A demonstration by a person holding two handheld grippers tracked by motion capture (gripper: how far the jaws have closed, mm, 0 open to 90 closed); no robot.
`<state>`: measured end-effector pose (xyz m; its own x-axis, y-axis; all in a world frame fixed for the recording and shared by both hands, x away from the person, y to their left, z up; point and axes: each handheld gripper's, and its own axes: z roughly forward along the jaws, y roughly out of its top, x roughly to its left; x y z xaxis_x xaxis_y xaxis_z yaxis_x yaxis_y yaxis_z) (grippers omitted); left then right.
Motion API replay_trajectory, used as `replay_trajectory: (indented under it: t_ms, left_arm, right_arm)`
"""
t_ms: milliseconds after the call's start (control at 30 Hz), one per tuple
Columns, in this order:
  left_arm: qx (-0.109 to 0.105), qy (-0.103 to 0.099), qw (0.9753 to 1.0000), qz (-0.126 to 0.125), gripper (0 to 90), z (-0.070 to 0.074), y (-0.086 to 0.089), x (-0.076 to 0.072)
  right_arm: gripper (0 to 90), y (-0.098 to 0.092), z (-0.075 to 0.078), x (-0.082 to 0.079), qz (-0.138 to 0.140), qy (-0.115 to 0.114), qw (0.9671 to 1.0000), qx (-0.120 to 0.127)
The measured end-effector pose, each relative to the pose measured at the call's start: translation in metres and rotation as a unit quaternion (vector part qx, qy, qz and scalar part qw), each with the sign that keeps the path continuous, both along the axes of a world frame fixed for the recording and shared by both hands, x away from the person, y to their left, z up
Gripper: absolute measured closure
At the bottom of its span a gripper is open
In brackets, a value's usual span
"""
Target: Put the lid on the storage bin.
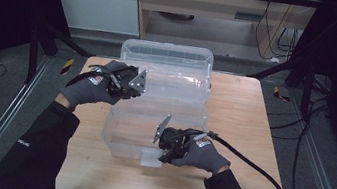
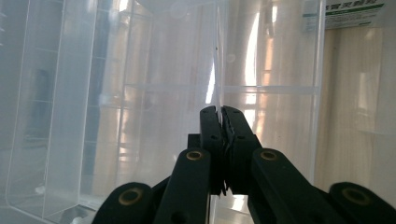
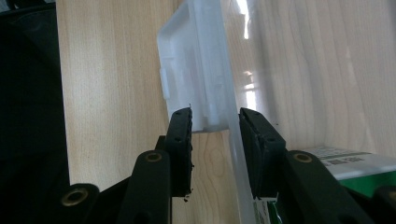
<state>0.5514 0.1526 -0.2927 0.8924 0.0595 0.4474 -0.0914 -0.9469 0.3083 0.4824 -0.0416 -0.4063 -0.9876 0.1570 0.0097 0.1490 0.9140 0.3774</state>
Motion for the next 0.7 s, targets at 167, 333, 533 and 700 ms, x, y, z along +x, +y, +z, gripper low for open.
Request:
replay_trajectory:
  t_ms: [167, 333, 533, 700]
  left_arm:
    - [-0.001, -0.004, 1.0, -0.001, 87.3, -0.002, 0.0, -0.01]
    - [-0.003, -0.005, 1.0, -0.006, 86.8, -0.003, 0.003, -0.019]
    - [-0.009, 0.001, 1.0, -0.004, 86.4, -0.006, 0.005, -0.027]
    - [-0.004, 0.012, 0.9999, -0.002, 86.2, -0.007, 0.006, -0.032]
  right_arm:
    - [65.9, 0.0, 0.0, -0.001, -0.003, -0.005, 1.0, -0.001]
    - [65.8, 0.0, 0.0, -0.001, 0.0, -0.007, 1.0, 0.003]
    - [65.7, -0.001, -0.001, -0.001, 0.005, -0.01, 0.9999, 0.005]
    - [65.5, -0.001, 0.0, -0.002, 0.002, -0.011, 0.9999, 0.006]
